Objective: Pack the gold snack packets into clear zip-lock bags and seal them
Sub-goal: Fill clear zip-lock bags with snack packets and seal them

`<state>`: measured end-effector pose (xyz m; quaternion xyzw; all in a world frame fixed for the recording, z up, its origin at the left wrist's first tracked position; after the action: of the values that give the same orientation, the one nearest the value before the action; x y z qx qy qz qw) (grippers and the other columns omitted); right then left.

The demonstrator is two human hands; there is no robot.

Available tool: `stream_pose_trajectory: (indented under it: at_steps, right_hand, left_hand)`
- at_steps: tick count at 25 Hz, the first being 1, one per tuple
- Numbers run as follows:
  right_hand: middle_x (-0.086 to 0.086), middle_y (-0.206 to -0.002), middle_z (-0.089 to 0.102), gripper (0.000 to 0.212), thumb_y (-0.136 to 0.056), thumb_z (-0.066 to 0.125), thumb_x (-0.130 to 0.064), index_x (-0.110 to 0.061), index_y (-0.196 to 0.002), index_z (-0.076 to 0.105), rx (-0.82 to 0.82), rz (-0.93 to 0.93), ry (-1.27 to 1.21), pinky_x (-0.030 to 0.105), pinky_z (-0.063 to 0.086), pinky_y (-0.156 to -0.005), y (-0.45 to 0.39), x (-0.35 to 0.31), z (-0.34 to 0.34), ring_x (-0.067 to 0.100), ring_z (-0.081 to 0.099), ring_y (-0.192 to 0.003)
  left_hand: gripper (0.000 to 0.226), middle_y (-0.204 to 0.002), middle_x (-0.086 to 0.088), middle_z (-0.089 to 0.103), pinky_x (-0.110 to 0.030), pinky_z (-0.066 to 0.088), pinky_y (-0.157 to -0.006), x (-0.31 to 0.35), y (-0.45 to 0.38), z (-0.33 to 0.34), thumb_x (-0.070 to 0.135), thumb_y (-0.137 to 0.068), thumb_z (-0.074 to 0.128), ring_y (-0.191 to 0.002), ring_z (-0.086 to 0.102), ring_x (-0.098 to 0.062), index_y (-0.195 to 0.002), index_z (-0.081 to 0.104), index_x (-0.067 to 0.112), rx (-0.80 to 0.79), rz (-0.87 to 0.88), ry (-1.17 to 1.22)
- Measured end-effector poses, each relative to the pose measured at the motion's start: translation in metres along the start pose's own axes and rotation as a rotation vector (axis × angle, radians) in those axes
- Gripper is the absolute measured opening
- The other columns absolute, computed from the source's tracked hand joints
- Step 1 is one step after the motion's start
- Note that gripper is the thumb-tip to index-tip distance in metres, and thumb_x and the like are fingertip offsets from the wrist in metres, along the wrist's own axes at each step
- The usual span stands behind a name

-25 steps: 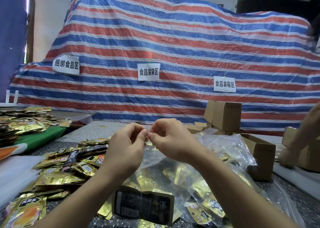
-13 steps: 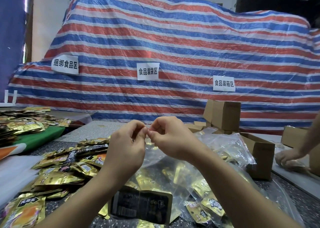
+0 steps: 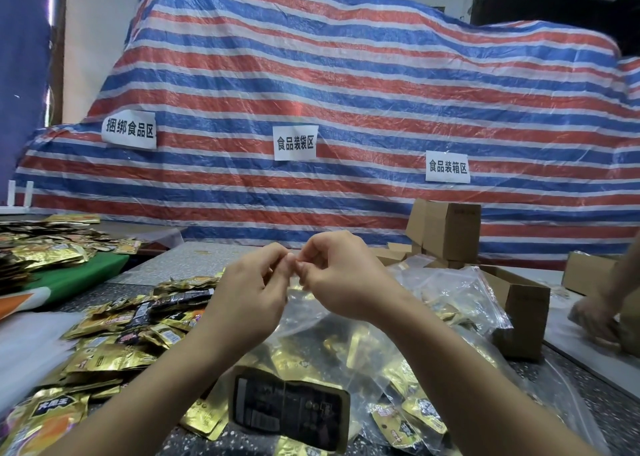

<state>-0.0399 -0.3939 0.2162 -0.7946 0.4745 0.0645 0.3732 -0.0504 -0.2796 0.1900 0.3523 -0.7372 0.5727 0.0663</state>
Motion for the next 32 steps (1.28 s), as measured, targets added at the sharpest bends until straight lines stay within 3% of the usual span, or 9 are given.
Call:
stream_pose_trajectory:
  at_steps: [3, 7, 13, 16, 20, 24, 29, 32]
  right_hand:
    - [-0.001, -0.082, 0.072, 0.017, -0.095, 0.065, -0.033, -0.018, -0.088, 0.069, -0.016, 0.020, -0.052, 0.043, 0.059, -0.080, -0.001, 0.000, 0.002, 0.016, 0.069, -0.081]
    - [-0.001, -0.079, 0.073, 0.019, -0.096, 0.064, -0.032, -0.017, -0.086, 0.070, -0.022, 0.028, -0.055, 0.045, 0.058, -0.082, -0.004, -0.002, 0.002, 0.016, 0.070, -0.080]
    - [-0.003, -0.077, 0.073, 0.018, -0.097, 0.063, -0.028, -0.019, -0.084, 0.069, -0.033, 0.028, -0.027, 0.040, 0.058, -0.081, -0.005, -0.002, -0.004, 0.014, 0.070, -0.078]
    - [-0.004, -0.078, 0.072, 0.017, -0.097, 0.062, -0.028, -0.020, -0.084, 0.068, -0.036, 0.022, -0.011, 0.040, 0.058, -0.081, -0.003, 0.000, -0.004, 0.013, 0.069, -0.078]
    - [-0.006, -0.079, 0.071, 0.017, -0.098, 0.061, -0.028, -0.025, -0.082, 0.064, -0.043, 0.029, 0.048, 0.032, 0.057, -0.078, 0.001, 0.011, -0.005, 0.009, 0.068, -0.078]
    - [-0.008, -0.079, 0.069, 0.015, -0.098, 0.061, -0.030, -0.025, -0.085, 0.064, -0.042, 0.036, 0.084, 0.024, 0.054, -0.070, 0.006, 0.022, -0.006, 0.007, 0.066, -0.077]
    - [-0.007, -0.085, 0.068, 0.015, -0.098, 0.060, -0.029, -0.017, -0.094, 0.067, -0.026, 0.021, 0.122, 0.034, 0.057, -0.076, 0.008, 0.027, -0.006, 0.011, 0.064, -0.081]
    - [-0.007, -0.085, 0.068, 0.012, -0.098, 0.060, -0.027, -0.020, -0.091, 0.066, -0.060, 0.025, 0.114, 0.036, 0.058, -0.079, 0.010, 0.032, -0.004, 0.012, 0.065, -0.082]
  left_hand:
    - [0.023, -0.061, 0.003, 0.057, -0.030, 0.039, -0.048, 0.007, 0.003, -0.011, 0.016, -0.099, 0.052, -0.060, 0.053, -0.018, -0.080, 0.065, 0.019, 0.110, 0.077, -0.014]
    - [0.024, -0.059, 0.004, 0.056, -0.020, 0.034, -0.047, 0.005, 0.001, -0.015, 0.011, -0.098, 0.055, -0.062, 0.052, -0.018, -0.076, 0.064, 0.015, 0.188, 0.079, -0.025]
    - [0.029, -0.055, 0.000, 0.051, -0.022, 0.027, -0.041, -0.003, -0.006, -0.025, 0.015, -0.099, 0.053, -0.047, 0.042, -0.011, -0.071, 0.057, 0.014, 0.235, 0.047, -0.026]
    - [0.029, -0.053, 0.003, 0.048, -0.016, 0.025, -0.040, -0.002, -0.006, -0.032, 0.015, -0.099, 0.053, -0.046, 0.041, -0.009, -0.070, 0.056, 0.015, 0.267, 0.051, -0.038]
    - [0.029, -0.055, -0.004, 0.052, -0.022, 0.026, -0.039, -0.011, -0.009, -0.043, 0.017, -0.100, 0.052, -0.045, 0.041, -0.009, -0.072, 0.057, 0.016, 0.264, 0.022, -0.042]
    - [0.029, -0.055, -0.005, 0.052, -0.018, 0.024, -0.038, -0.017, -0.012, -0.052, 0.017, -0.100, 0.052, -0.045, 0.042, -0.009, -0.072, 0.058, 0.016, 0.283, 0.020, -0.070]
    - [0.028, -0.054, -0.001, 0.050, -0.012, 0.024, -0.038, -0.024, -0.012, -0.060, 0.018, -0.100, 0.052, -0.045, 0.043, -0.008, -0.073, 0.058, 0.015, 0.304, 0.010, -0.085]
    - [0.029, -0.055, -0.006, 0.050, -0.016, 0.023, -0.038, -0.028, -0.010, -0.057, 0.019, -0.101, 0.051, -0.044, 0.039, -0.010, -0.073, 0.058, 0.014, 0.275, -0.006, -0.070]
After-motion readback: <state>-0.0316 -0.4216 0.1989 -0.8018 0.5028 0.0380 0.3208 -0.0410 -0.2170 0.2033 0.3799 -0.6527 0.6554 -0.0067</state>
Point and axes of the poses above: each hand's wrist, its own y-axis away from the middle knuckle, its own z-axis out of the palm, x = y × z, the point moved 9 cm from there along -y, towards the middle knuckle
